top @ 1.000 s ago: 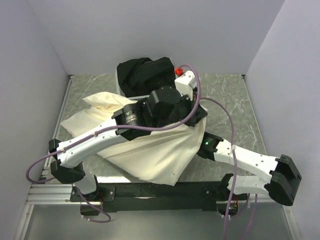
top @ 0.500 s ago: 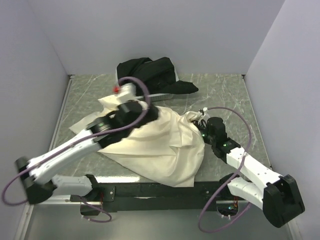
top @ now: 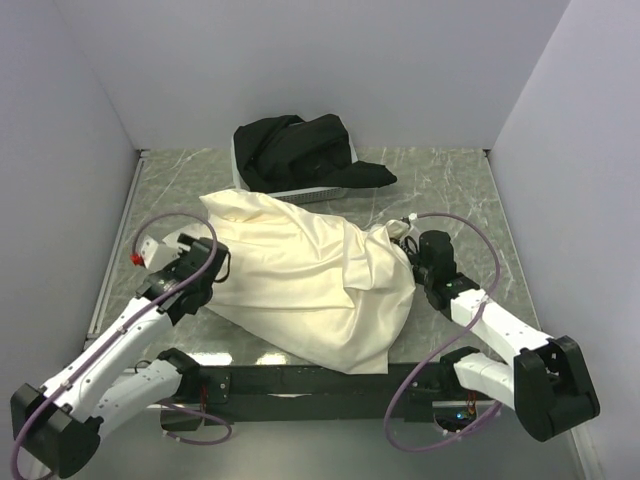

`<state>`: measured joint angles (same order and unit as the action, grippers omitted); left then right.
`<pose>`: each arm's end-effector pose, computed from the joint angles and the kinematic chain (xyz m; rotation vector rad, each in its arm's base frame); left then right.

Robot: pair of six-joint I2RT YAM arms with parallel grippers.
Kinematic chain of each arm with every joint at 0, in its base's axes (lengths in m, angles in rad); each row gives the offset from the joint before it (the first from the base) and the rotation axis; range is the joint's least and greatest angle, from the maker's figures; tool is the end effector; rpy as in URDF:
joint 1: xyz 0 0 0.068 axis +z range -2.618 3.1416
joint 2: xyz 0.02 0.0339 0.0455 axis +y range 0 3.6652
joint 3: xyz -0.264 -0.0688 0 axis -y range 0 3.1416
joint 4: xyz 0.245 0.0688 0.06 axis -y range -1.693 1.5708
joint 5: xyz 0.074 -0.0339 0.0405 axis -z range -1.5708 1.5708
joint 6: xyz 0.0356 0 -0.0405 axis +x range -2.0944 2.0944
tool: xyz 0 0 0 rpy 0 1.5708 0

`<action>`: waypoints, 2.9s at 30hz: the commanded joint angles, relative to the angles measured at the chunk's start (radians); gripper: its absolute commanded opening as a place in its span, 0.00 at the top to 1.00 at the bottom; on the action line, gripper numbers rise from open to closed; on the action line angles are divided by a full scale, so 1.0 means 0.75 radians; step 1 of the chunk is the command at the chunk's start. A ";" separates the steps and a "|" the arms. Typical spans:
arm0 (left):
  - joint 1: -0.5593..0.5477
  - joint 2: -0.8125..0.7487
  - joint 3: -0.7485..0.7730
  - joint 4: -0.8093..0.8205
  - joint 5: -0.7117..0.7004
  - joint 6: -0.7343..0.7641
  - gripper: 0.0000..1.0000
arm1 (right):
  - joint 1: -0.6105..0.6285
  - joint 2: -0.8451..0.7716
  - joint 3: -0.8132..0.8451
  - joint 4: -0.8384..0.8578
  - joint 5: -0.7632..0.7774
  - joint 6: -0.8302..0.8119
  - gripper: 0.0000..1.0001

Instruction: Put the pillow into the pillowcase

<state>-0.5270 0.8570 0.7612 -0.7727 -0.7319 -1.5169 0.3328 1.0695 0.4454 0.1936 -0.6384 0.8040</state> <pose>0.1517 -0.0608 0.2726 -1.2951 1.7599 -0.2437 0.2012 0.0920 0.2077 0.0584 2.1792 1.3301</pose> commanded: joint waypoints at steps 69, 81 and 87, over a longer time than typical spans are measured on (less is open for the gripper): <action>0.434 0.458 -0.064 0.500 0.378 0.308 0.01 | -0.384 -0.037 0.096 -0.356 0.246 -0.111 0.14; 0.699 0.637 -0.070 0.570 0.561 0.374 0.89 | -0.391 -0.360 0.159 -0.632 0.467 -0.135 0.10; 0.699 0.651 -0.058 0.558 0.577 0.370 0.99 | 0.096 -0.526 0.122 -0.706 0.693 -0.082 0.10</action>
<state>-0.0078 1.3247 0.7433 -0.3256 -0.3256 -1.2610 0.1417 0.7578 0.5270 -0.2794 -0.2806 0.7162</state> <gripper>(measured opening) 0.021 0.901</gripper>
